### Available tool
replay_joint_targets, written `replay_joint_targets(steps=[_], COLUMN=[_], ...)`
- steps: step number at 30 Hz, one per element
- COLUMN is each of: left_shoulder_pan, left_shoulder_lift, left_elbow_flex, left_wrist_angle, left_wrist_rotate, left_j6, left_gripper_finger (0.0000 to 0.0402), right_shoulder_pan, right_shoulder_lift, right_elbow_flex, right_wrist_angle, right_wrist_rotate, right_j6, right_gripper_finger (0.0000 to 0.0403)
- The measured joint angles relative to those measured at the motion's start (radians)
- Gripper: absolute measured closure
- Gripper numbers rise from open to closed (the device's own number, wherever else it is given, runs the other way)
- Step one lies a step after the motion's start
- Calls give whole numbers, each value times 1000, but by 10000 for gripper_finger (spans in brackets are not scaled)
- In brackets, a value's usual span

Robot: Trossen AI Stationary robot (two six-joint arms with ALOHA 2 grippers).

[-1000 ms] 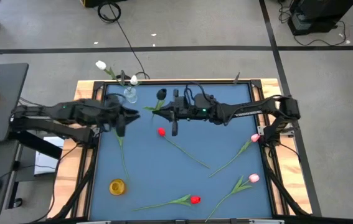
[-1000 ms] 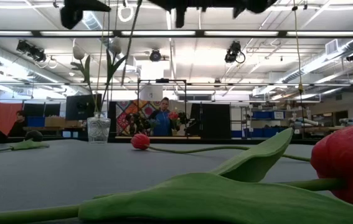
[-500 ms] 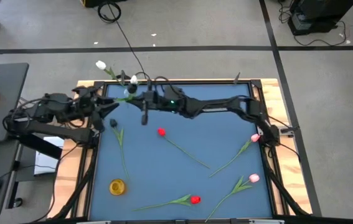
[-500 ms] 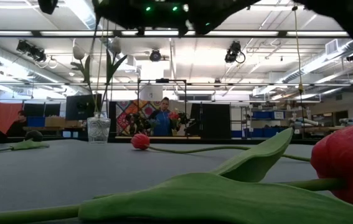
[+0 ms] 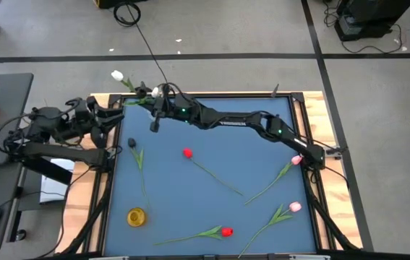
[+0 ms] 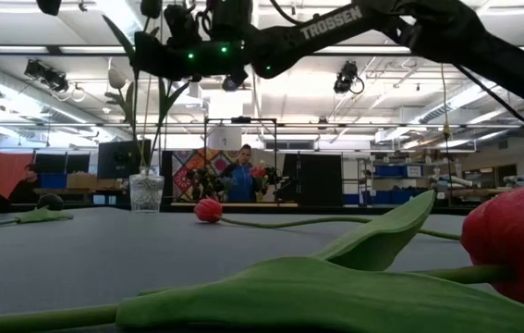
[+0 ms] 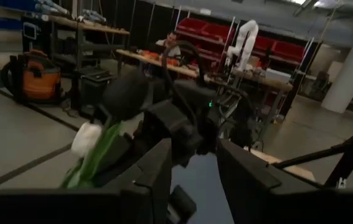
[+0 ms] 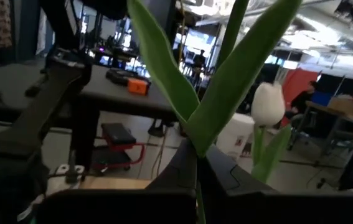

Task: Sort flowers into vase by color
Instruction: Put the right black tulip into the transparent vase

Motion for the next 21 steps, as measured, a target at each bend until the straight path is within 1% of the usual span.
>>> replay_joint_targets(steps=[10, 21], left_shoulder_pan=[0, 0], left_shoulder_lift=[2, 2], left_elbow_flex=[0, 0], left_wrist_angle=[-14, -14], left_wrist_rotate=[0, 0], left_j6=[14, 2], left_gripper_finger=[267, 267], right_shoulder_pan=[-37, -25], right_shoulder_lift=[-3, -21], right_elbow_flex=[10, 8], right_wrist_angle=[-30, -40], right_wrist_rotate=[43, 59], right_j6=[16, 15], right_gripper_finger=[396, 396])
